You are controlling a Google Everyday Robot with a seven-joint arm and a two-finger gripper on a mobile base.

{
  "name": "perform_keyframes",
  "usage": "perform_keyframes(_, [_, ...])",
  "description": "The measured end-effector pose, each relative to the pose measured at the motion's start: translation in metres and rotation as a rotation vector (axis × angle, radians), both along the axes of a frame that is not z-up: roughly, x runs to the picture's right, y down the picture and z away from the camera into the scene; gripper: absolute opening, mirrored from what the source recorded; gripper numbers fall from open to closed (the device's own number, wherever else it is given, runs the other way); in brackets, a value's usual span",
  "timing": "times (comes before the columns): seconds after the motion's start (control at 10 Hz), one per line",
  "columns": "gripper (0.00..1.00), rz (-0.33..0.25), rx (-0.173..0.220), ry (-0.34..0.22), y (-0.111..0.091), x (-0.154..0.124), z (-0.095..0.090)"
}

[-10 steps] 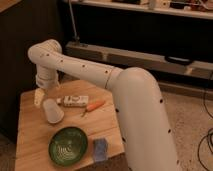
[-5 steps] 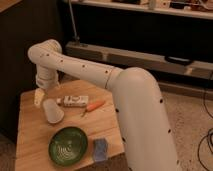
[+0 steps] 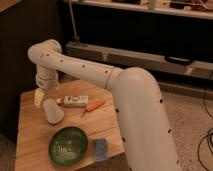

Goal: Place the pepper in the ceramic bowl

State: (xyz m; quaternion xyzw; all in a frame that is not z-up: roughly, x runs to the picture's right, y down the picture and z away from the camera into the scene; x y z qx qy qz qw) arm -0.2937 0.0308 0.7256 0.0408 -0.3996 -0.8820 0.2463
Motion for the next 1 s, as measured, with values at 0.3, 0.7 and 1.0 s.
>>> perform_keyframes(0.3, [0.8,0.0,0.0,0.0,0.0,0.0,0.0])
perform_keyframes(0.7, [0.8,0.0,0.0,0.0,0.0,0.0,0.0])
perform_keyframes(1.0, [0.8,-0.005,0.015,-0.001,-0.0022,0.0059,-0.0009])
